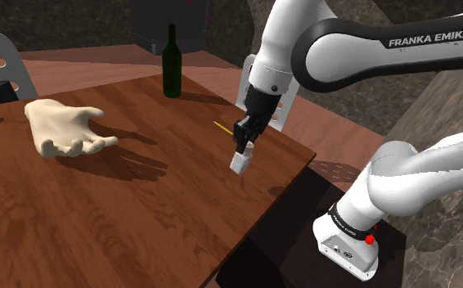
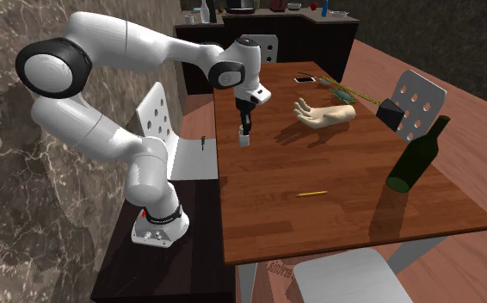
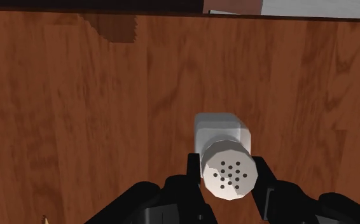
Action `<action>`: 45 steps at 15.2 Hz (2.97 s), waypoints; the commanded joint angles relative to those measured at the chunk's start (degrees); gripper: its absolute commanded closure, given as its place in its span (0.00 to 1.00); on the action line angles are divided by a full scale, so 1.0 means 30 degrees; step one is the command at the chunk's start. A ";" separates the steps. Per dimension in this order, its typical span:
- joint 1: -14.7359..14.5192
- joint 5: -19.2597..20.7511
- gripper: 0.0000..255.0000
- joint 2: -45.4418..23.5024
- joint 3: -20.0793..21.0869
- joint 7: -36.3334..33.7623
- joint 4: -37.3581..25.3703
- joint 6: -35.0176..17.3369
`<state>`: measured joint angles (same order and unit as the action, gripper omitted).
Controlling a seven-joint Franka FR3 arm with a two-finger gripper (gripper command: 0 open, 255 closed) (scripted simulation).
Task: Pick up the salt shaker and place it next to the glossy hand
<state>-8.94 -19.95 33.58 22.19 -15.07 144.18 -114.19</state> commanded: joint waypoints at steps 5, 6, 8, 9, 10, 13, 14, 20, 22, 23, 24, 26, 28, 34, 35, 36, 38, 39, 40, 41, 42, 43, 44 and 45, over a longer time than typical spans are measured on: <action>0.0087 0.0281 1.00 0.0290 -0.0304 -0.0202 -0.1302 0.1593; 0.0102 0.0326 1.00 0.0326 -0.0355 -0.0235 -0.1530 0.1855; 0.0133 0.0416 1.00 0.0382 -0.0454 -0.0300 -0.1995 0.2374; 0.0149 0.0460 1.00 0.0402 -0.0502 -0.0332 -0.2233 0.2631; 0.0165 0.0504 1.00 0.0418 -0.0549 -0.0365 -0.2474 0.2887; 0.0212 0.0632 1.00 0.0437 -0.0685 -0.0466 -0.3216 0.3645; 0.0228 0.0673 1.00 0.0433 -0.0729 -0.0500 -0.3470 0.3895; 0.0422 0.0957 1.00 -0.0434 -0.0668 -0.0857 -0.5320 0.4830; 0.0656 0.1221 1.00 -0.2025 -0.0156 -0.1284 -0.6569 0.4414; 0.0769 0.1393 1.00 -0.2825 0.0102 -0.1520 -0.7225 0.4240; 0.0874 0.1595 1.00 -0.3631 0.0357 -0.1773 -0.7905 0.4088; 0.1052 0.2091 1.00 -0.5267 0.0859 -0.2328 -0.9335 0.3856; 0.1175 0.2711 1.00 -0.6942 0.1348 -0.2947 -1.0868 0.3727; 0.0850 0.5297 1.00 -1.2312 0.2486 -0.5070 -1.6266 0.4099; 0.0650 0.5806 1.00 -1.3264 0.2592 -0.5426 -1.7321 0.4300; 0.0402 0.6326 1.00 -1.4235 0.2672 -0.5769 -1.8435 0.4547; -0.0242 0.7381 1.00 -1.6243 0.2744 -0.6395 -2.0883 0.5200; -0.0644 0.7911 1.00 -1.7290 0.2736 -0.6668 -2.2245 0.5615; -0.1108 0.8437 1.00 -1.8377 0.2692 -0.6907 -2.3729 0.6101; -0.1645 0.8960 1.00 -1.9522 0.2608 -0.7104 -2.5373 0.6673; -0.2096 0.9318 1.00 -2.0380 0.2497 -0.7208 -2.6670 0.7143; -0.2029 0.9254 1.00 -2.0272 0.2466 -0.7182 -2.6245 0.6821; -0.1951 0.9208 1.00 -2.0178 0.2463 -0.7163 -2.5837 0.6506; -0.1875 0.9171 1.00 -2.0094 0.2464 -0.7146 -2.5444 0.6199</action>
<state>-14.47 7.43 -26.42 29.63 -36.43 67.64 -95.08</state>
